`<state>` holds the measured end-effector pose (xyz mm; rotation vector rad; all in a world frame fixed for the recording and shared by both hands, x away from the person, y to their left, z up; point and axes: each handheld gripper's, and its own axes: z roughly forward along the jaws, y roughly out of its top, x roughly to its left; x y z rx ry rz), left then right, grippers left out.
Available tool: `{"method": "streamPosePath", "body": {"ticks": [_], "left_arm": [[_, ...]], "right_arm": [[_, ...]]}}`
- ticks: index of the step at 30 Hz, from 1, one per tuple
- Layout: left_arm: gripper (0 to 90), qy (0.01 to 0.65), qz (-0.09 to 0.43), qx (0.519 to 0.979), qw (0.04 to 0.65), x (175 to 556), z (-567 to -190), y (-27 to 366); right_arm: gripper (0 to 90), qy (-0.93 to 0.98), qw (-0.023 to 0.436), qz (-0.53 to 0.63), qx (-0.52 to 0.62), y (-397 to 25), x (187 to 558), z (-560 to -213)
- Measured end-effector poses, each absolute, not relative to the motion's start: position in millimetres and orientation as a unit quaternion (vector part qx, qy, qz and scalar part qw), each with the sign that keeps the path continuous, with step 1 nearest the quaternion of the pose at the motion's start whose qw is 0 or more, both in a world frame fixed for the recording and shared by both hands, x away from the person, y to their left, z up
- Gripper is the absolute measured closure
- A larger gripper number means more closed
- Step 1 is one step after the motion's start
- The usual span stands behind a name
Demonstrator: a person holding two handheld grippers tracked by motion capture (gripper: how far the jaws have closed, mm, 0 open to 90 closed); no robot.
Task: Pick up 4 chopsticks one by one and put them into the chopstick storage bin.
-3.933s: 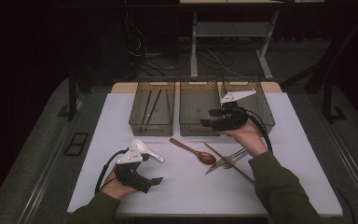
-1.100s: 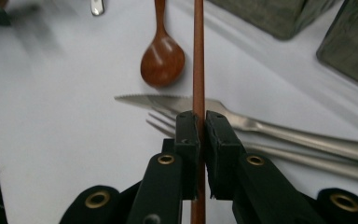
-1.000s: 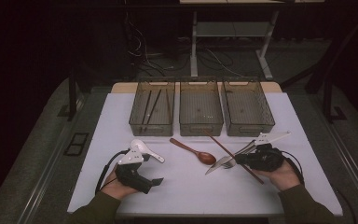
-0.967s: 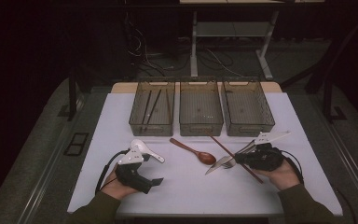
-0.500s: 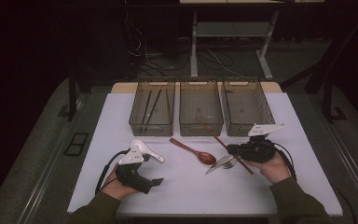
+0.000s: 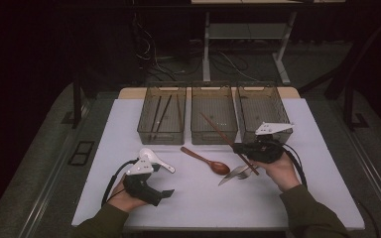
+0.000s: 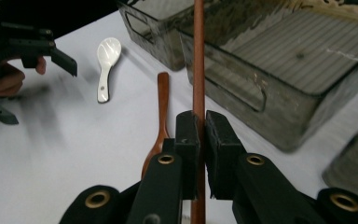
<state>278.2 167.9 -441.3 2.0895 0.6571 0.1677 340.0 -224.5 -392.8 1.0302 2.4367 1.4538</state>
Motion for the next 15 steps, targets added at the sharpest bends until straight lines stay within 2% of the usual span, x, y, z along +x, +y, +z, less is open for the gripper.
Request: {"method": "streamPosePath", "body": {"ticks": [15], "left_arm": [[0.0, 0.264, 0.068, 0.847, 0.457, 279, -441, 169]], "right_arm": [[83.7, 0.793, 0.072, 0.512, 0.322, -183, 369, -376]]}}
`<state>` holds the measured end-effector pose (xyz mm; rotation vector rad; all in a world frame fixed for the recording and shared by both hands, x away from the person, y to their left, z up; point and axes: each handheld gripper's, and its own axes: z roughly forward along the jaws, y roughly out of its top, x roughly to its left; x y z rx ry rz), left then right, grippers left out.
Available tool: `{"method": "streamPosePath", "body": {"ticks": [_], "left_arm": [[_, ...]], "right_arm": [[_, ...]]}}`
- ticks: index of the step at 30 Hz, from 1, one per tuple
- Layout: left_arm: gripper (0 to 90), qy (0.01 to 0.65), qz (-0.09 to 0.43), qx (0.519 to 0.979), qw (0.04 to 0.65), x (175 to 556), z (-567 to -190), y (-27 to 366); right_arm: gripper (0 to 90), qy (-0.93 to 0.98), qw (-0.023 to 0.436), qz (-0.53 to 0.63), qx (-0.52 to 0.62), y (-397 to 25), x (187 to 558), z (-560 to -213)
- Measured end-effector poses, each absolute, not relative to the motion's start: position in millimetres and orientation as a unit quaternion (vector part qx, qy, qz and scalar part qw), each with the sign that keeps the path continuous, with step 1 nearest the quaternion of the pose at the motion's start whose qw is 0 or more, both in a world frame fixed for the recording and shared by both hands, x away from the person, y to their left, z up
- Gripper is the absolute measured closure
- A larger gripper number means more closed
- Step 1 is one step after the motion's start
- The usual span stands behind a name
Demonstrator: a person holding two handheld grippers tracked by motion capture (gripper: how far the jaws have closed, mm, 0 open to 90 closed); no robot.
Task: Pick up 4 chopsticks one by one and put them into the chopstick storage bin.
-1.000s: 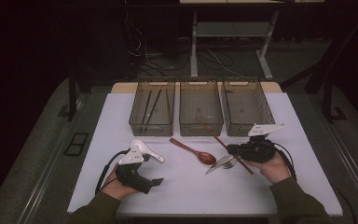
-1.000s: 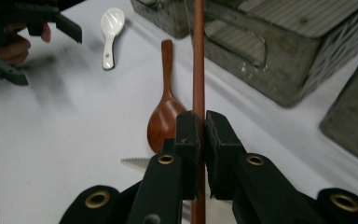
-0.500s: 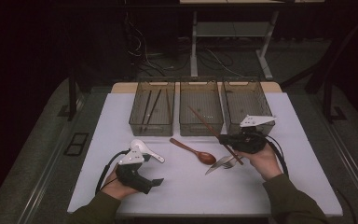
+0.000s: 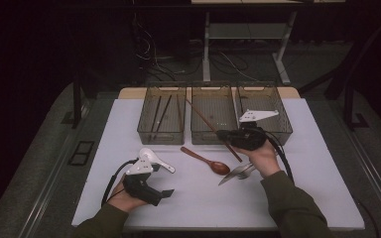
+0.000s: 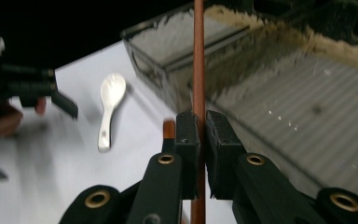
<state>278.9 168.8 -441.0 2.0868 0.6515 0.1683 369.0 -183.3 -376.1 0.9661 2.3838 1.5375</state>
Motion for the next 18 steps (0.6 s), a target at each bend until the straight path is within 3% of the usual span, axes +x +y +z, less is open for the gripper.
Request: {"method": "streamPosePath", "body": {"ticks": [18], "left_arm": [[0.0, 0.267, 0.065, 0.845, 0.458, 278, -441, 168]], "right_arm": [[83.7, 0.782, 0.069, 0.527, 0.325, -135, 411, -356]]}}
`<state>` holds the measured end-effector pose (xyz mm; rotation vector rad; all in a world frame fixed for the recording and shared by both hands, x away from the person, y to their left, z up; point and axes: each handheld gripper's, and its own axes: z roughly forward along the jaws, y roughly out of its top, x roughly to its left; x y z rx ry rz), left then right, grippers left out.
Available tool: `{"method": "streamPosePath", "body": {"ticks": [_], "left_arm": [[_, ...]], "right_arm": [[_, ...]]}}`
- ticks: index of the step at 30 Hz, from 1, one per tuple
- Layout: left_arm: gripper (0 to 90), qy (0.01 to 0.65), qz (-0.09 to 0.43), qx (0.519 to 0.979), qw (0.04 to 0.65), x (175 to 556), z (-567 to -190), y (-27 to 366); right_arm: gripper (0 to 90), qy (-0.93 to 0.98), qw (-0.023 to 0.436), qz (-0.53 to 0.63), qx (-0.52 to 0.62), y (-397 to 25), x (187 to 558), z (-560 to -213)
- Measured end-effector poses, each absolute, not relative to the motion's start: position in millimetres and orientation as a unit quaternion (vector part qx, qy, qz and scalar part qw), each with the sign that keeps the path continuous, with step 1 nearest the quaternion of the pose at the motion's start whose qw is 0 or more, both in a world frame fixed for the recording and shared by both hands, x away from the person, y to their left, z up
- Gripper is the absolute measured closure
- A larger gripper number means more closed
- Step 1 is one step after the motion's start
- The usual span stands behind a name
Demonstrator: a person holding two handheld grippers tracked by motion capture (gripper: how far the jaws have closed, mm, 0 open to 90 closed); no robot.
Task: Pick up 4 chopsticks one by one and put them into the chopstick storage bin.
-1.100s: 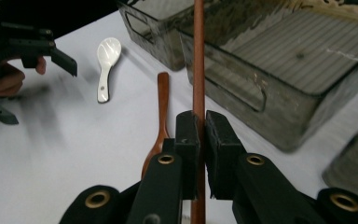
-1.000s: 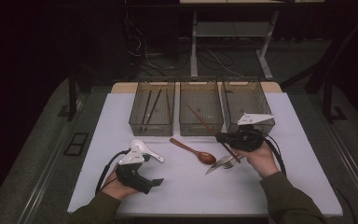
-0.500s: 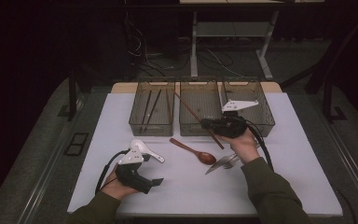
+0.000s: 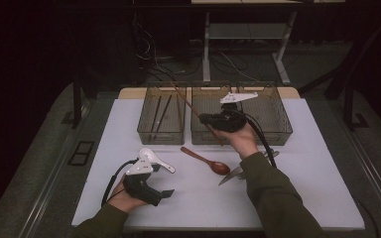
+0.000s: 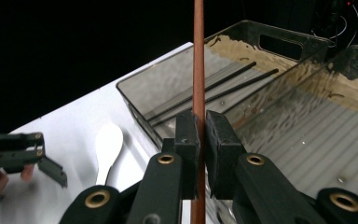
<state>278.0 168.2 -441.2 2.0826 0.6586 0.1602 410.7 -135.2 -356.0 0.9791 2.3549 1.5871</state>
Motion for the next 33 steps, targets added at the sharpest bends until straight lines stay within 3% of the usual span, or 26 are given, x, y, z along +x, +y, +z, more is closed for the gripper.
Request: {"method": "streamPosePath", "body": {"ticks": [24, 33], "left_arm": [[0.0, 0.265, 0.065, 0.845, 0.460, 278, -441, 168], [0.0, 0.259, 0.066, 0.847, 0.460, 277, -441, 167]], "right_arm": [[83.7, 0.787, 0.080, 0.520, 0.323, -52, 458, -337], [83.7, 0.798, 0.086, 0.504, 0.320, -14, 473, -348]]}}
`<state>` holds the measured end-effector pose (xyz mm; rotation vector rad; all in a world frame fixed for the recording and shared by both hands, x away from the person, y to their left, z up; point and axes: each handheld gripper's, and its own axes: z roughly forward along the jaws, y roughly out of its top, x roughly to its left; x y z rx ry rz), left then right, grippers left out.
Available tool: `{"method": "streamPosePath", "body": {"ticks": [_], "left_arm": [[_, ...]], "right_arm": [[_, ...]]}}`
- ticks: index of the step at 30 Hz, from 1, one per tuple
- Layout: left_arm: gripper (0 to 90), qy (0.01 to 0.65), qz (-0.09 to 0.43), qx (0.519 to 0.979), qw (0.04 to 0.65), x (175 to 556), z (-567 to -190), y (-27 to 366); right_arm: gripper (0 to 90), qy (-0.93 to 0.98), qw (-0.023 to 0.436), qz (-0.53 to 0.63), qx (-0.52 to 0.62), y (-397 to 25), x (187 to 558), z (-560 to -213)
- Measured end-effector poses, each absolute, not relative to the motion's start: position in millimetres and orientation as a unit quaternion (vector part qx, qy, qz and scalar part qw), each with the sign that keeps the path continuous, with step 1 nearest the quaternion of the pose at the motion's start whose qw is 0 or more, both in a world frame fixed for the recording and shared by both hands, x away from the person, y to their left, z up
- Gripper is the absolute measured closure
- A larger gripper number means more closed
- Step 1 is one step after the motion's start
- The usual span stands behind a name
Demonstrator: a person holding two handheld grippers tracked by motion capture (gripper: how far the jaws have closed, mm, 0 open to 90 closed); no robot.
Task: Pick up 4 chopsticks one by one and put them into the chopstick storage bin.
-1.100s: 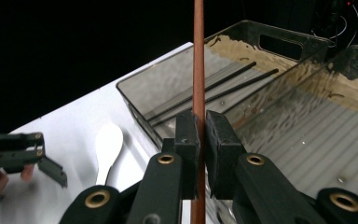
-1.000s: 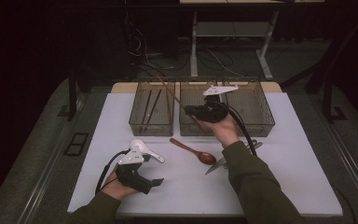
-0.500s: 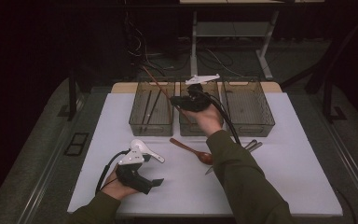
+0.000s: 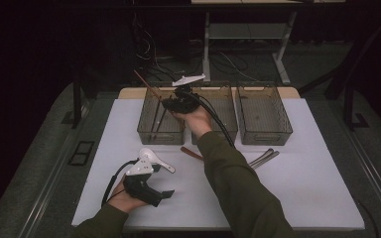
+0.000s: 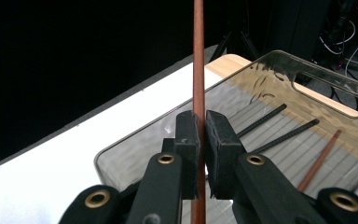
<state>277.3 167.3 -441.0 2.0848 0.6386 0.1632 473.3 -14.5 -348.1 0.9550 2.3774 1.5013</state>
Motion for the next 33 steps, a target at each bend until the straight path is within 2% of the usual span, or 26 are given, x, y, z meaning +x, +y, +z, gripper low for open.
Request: {"method": "streamPosePath", "body": {"ticks": [20, 21, 22, 25, 33], "left_arm": [[0.0, 0.256, 0.066, 0.849, 0.458, 276, -441, 166], [0.0, 0.256, 0.066, 0.849, 0.458, 276, -441, 166], [0.0, 0.255, 0.066, 0.849, 0.457, 276, -441, 166], [0.0, 0.255, 0.067, 0.849, 0.457, 277, -441, 166], [0.0, 0.255, 0.067, 0.849, 0.457, 277, -441, 166]], "right_arm": [[83.0, 0.819, 0.079, 0.459, 0.335, 7, 484, -384], [81.1, 0.822, 0.078, 0.453, 0.335, 8, 484, -385], [75.0, 0.824, 0.079, 0.449, 0.336, 8, 484, -386], [64.3, 0.824, 0.090, 0.445, 0.339, 8, 484, -384], [52.1, 0.818, 0.089, 0.452, 0.345, -6, 483, -376]]}}
